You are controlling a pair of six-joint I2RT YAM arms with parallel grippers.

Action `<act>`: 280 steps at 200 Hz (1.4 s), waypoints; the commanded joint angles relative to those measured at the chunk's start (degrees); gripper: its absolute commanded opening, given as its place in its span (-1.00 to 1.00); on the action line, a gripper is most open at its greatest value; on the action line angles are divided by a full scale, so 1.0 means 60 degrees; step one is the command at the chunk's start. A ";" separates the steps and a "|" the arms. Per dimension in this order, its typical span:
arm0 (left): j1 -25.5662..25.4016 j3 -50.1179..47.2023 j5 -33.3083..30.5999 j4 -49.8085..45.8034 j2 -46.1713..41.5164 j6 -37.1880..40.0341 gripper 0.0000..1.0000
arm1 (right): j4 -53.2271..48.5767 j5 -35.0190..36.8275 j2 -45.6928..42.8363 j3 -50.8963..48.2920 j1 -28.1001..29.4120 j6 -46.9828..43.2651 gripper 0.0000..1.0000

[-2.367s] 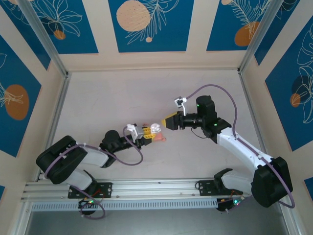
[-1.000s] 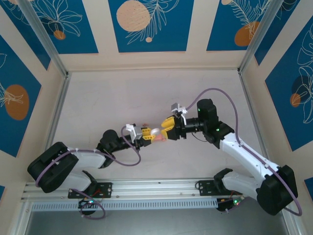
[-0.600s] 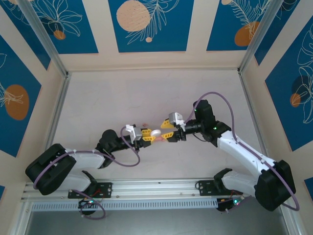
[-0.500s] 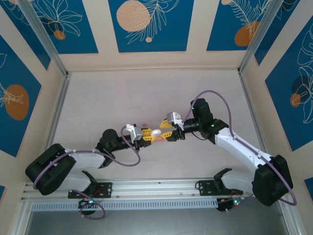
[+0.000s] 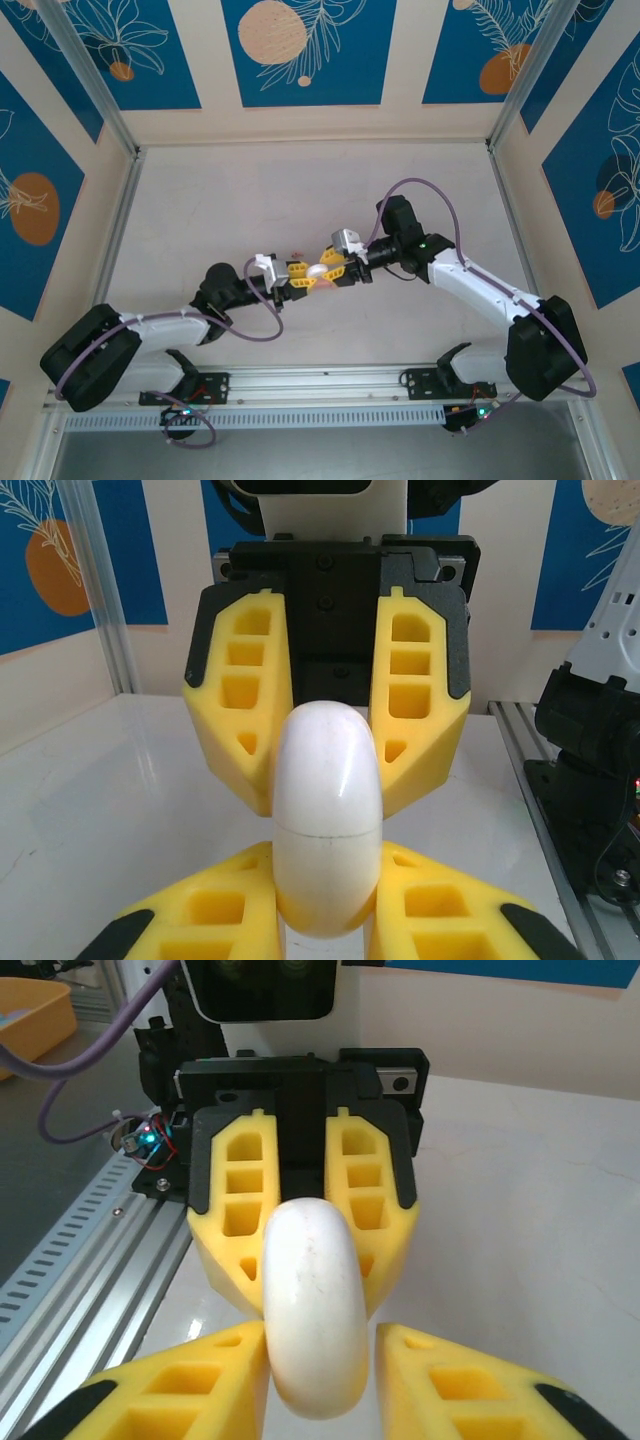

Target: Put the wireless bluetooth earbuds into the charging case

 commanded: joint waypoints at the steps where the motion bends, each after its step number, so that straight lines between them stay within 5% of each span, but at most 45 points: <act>1: -0.0053 0.0261 0.0233 -0.0105 -0.0161 0.0269 -0.60 | -0.0271 -0.0368 0.0102 0.0347 0.0102 -0.0300 -0.46; 46: -0.0060 0.0220 0.0108 -0.0108 -0.0079 0.0310 -0.49 | -0.0834 -0.0357 0.0049 0.0542 0.0131 -0.0591 -0.69; 109: -0.0053 0.0135 -0.1251 -0.0846 -0.0089 0.0510 0.51 | -0.2025 0.0923 0.0528 0.1323 -0.0493 -0.0481 -0.74; 162: -0.0061 0.0125 -0.3553 -0.1960 -0.0170 0.0502 0.56 | -0.4434 0.2253 0.2337 0.3172 -0.1408 0.0631 -0.75; 217: -0.0061 0.0946 -0.5852 -0.4789 -0.0230 0.0215 0.58 | -0.6381 0.2616 0.4677 0.5146 -0.2420 0.2067 -0.74; 280: -0.0057 0.1704 -0.5869 -0.6423 0.0149 0.0621 0.60 | -0.7976 0.3368 0.6849 0.6669 -0.3217 0.2477 -0.73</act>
